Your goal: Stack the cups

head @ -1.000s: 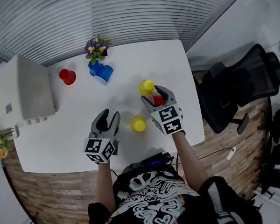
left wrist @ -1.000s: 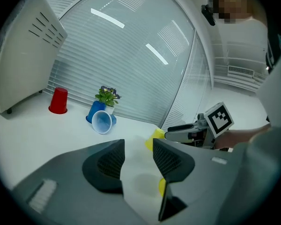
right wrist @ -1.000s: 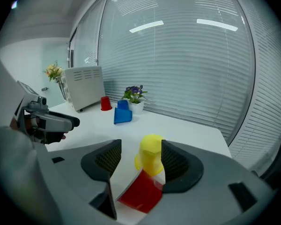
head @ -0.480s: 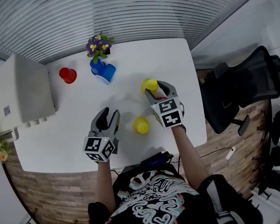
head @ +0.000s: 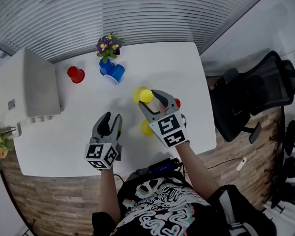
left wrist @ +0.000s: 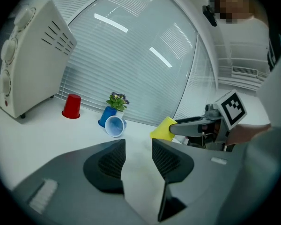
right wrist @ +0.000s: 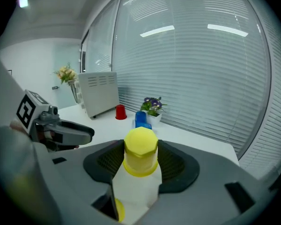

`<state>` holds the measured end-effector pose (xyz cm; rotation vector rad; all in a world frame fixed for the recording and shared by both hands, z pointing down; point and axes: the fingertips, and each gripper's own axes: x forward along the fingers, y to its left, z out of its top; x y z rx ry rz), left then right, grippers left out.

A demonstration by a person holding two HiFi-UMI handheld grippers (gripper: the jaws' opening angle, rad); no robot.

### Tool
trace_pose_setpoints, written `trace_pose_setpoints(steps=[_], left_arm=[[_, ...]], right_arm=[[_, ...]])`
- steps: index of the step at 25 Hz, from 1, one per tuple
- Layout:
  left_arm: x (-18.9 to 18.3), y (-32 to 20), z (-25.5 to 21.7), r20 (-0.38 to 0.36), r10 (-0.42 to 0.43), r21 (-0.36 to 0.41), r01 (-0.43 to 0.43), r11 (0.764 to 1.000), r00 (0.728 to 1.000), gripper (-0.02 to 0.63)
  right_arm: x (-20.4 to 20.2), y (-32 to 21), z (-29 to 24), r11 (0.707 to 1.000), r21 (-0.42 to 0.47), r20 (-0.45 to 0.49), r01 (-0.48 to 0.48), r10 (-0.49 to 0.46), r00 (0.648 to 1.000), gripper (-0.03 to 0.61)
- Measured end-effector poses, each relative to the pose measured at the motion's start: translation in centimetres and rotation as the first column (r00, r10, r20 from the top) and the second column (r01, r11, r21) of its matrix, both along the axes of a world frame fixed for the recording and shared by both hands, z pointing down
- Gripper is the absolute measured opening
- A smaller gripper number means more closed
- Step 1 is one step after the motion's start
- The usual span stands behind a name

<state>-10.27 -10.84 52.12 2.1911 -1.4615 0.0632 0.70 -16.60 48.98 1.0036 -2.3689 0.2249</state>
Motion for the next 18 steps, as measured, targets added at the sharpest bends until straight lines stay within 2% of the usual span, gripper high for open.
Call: trace_pose_setpoints(steps=[4, 9, 14, 18], left_arm=[[-1.1, 1.4, -0.5, 0.015, -0.02, 0.012, 0.02, 1.0, 1.0, 0.164], [-3.0, 3.7, -0.6, 0.022, -0.064, 0.011, 0.064, 0.998, 0.998, 0.164], [-3.7, 5.0, -0.3, 0.025, -0.075, 0.006, 0.075, 0.997, 0.997, 0.164], [-3.9, 5.7, -0.1, 0.027, -0.069, -0.001, 0.069, 0.998, 0.997, 0.164]], right_arm=[[-3.0, 3.8, -0.6, 0.996, 0.012, -0.023, 0.093, -0.092, 0.995, 0.225], [-5.4, 7.9, -0.8, 0.99, 0.013, -0.031, 0.141, -0.141, 0.99, 0.225], [-6.2, 11.4, 1.1, 0.989, -0.041, -0.017, 0.143, -0.144, 0.989, 0.225], [-5.8, 12.7, 3.2, 0.992, -0.068, -0.031, 0.104, -0.106, 0.994, 0.225]])
